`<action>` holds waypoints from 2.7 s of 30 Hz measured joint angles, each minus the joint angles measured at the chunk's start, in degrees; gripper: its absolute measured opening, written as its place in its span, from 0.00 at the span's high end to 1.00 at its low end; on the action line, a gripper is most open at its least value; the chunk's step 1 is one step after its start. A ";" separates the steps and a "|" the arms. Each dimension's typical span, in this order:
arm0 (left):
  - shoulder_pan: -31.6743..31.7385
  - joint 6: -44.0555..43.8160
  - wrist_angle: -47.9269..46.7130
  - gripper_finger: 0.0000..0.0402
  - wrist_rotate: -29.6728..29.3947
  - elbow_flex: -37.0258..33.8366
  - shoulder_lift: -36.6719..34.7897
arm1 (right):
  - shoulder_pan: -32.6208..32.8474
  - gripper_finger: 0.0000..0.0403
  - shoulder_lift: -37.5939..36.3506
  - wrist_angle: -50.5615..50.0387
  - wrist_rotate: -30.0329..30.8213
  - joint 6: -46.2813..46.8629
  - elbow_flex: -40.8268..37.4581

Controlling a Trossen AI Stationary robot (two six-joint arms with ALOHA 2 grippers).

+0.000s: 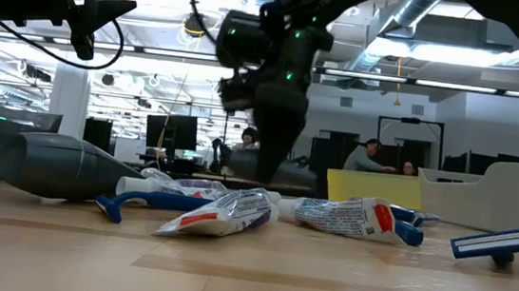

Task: Pick & Place Travel size toiletries
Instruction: Put the gray deodorant bottle into the white bin

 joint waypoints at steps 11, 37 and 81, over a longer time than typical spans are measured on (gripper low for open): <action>-0.02 0.00 0.14 0.70 0.03 0.00 0.30 | -4.95 0.51 -20.60 -3.91 3.95 8.14 -9.13; -0.01 0.33 0.37 0.70 0.01 0.01 0.74 | 0.05 0.51 -53.52 -16.10 16.94 18.36 -52.89; 0.00 0.04 0.39 0.70 0.01 0.02 0.74 | 2.65 0.37 -53.48 -14.41 10.74 17.95 -59.89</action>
